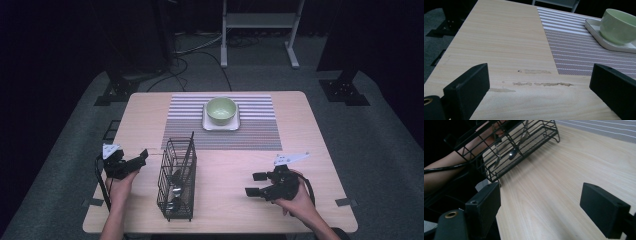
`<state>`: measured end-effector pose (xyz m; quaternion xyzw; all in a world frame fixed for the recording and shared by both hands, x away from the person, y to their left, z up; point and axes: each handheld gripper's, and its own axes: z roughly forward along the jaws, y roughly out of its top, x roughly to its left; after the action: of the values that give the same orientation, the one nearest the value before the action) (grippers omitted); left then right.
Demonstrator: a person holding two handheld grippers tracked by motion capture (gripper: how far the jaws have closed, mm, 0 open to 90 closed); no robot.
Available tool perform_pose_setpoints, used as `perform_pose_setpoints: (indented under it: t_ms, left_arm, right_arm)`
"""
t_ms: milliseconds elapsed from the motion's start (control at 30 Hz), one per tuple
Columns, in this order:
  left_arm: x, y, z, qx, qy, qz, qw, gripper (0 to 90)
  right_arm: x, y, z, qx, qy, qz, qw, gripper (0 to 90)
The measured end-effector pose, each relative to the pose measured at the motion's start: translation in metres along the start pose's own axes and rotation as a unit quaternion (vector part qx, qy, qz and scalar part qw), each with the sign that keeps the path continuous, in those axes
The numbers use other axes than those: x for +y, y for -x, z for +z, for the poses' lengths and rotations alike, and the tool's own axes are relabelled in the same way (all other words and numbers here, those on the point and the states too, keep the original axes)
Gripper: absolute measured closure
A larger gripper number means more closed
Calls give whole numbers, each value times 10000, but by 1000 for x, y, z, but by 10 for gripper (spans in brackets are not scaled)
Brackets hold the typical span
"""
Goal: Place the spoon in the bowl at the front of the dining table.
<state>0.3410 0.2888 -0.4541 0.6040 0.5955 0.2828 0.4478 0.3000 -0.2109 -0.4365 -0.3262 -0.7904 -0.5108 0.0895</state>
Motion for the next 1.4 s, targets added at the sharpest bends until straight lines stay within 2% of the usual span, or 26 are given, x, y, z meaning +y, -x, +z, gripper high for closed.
perform_pose_setpoints:
  t_ms: [467, 733, 1400]
  left_arm:
    - [0, 0, 0, -6, 8, -15, 10000, 16]
    - [0, 1, 0, -5, 26, -8, 10000, 16]
    - [0, 1, 0, -4, 29, -1, 10000, 16]
  right_arm:
    - [16, -17, 13, 200, -148, -236, 9994, 158]
    - [22, -26, 16, 344, -160, -272, 9989, 159]
    - [37, -40, 25, 487, -256, -431, 9976, 159]
